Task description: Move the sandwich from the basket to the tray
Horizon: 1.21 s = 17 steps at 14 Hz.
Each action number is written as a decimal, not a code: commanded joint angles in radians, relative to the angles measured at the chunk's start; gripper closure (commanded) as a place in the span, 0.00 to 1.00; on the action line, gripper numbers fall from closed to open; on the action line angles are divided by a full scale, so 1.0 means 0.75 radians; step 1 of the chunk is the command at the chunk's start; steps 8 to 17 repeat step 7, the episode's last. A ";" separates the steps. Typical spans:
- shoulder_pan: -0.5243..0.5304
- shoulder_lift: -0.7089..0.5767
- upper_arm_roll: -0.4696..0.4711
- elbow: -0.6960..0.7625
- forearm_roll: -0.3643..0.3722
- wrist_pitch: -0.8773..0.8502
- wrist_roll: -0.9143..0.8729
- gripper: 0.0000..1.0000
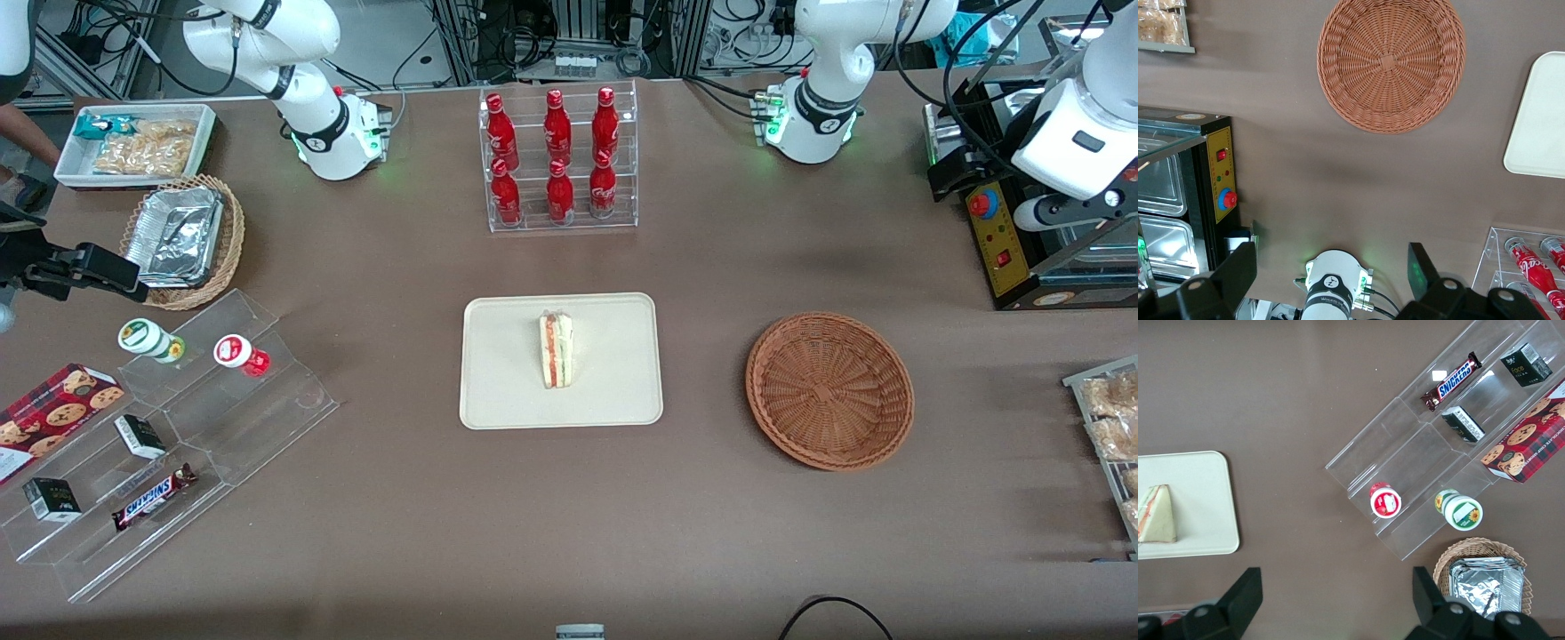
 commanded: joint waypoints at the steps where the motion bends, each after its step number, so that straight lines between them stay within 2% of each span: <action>1: 0.001 -0.024 -0.004 -0.010 0.017 0.007 0.006 0.00; 17: 0.001 -0.024 -0.006 -0.008 0.013 0.005 0.010 0.00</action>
